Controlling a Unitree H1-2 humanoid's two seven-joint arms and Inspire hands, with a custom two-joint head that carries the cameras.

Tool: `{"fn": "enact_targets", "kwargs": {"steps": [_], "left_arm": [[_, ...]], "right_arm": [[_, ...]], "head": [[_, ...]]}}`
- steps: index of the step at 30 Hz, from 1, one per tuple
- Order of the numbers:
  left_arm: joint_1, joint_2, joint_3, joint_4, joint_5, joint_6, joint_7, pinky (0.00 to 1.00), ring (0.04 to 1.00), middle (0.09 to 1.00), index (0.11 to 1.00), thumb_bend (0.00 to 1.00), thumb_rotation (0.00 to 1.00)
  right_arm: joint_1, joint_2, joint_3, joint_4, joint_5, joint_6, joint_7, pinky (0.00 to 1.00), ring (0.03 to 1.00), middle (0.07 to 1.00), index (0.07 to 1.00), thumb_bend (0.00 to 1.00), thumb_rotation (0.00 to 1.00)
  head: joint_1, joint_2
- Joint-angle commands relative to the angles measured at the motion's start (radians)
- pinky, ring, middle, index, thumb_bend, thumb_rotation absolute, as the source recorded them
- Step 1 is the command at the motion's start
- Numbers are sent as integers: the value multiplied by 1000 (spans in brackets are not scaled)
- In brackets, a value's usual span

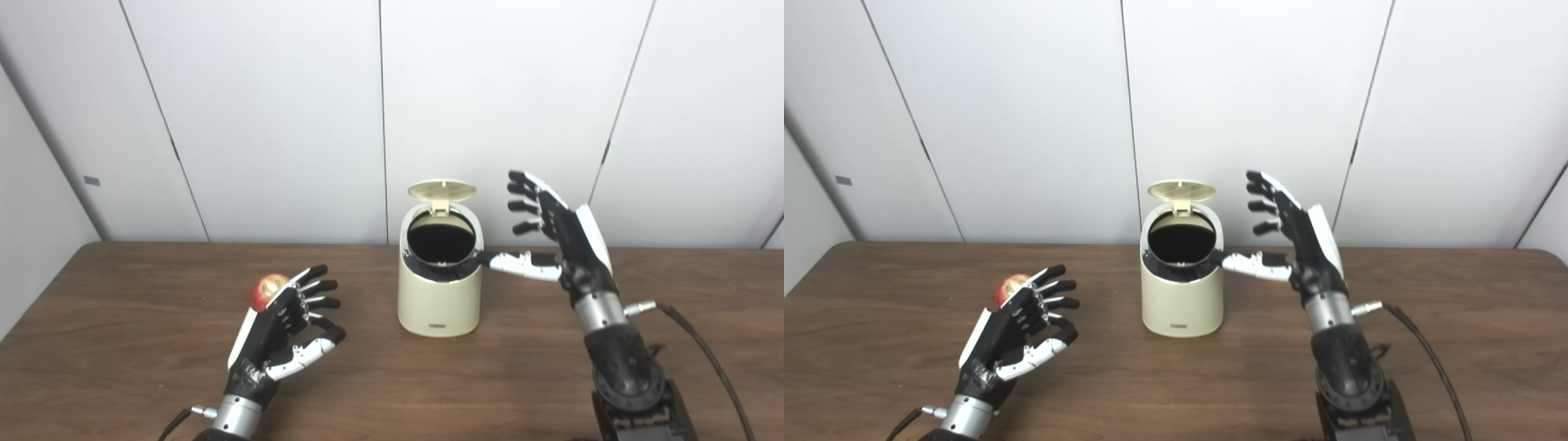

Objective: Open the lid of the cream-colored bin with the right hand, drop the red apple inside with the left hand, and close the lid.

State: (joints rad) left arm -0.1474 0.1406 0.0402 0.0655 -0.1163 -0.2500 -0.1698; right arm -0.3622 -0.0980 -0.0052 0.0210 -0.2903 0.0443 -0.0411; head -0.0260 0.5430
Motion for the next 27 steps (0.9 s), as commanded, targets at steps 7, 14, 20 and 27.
{"fn": "enact_targets", "kwargs": {"steps": [7, 14, 20, 27], "left_arm": [[-24, 18, 6, -11, -21, -29, -13, 549, 701, 788, 857, 673, 151], [-28, 11, 5, -4, -16, -30, -7, 559, 706, 789, 860, 683, 154], [-28, 1, -2, -8, -8, -36, -4, 550, 702, 790, 858, 667, 142], [-27, -34, -23, -7, 13, -24, 12, 541, 709, 801, 854, 698, 187]], "right_arm": [[92, 10, -49, 48, 142, -227, -40, 707, 802, 867, 883, 793, 234], [115, -2, -35, 75, 134, -282, -40, 736, 818, 877, 884, 825, 258], [119, -4, -34, 79, 124, -287, -42, 738, 820, 872, 883, 834, 254], [121, -38, -50, 116, 166, -311, -19, 774, 842, 887, 897, 818, 243]], "head": [[-4, 1], [-3, -3], [38, -13], [227, -31]]}}
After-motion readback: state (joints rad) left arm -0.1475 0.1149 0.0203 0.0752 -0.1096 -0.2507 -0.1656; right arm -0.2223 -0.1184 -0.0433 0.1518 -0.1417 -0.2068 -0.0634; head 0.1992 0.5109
